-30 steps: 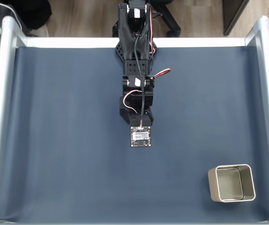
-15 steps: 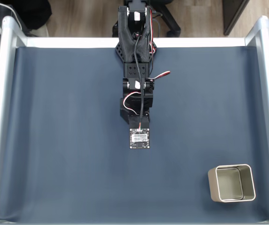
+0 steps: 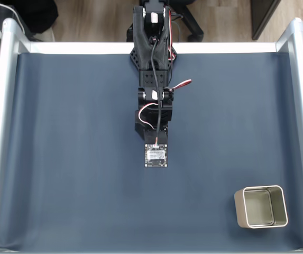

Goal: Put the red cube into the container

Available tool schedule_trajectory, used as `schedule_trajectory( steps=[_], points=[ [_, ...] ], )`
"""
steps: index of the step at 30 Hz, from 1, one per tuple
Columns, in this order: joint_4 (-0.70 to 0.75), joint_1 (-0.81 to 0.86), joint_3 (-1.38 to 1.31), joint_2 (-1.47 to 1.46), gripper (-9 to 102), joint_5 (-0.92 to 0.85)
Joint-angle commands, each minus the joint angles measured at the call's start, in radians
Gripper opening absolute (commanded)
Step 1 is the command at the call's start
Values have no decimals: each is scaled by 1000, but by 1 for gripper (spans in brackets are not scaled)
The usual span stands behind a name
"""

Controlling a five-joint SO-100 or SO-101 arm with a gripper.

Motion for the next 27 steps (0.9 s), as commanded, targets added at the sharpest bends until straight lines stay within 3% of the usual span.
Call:
schedule_trajectory(
  steps=[1,11,27],
  points=[
    [87,-32,-86,72,0,11],
    [385,-279,-446,84,0,46],
    [541,-486,-1212,-488,0,94]
  ],
)
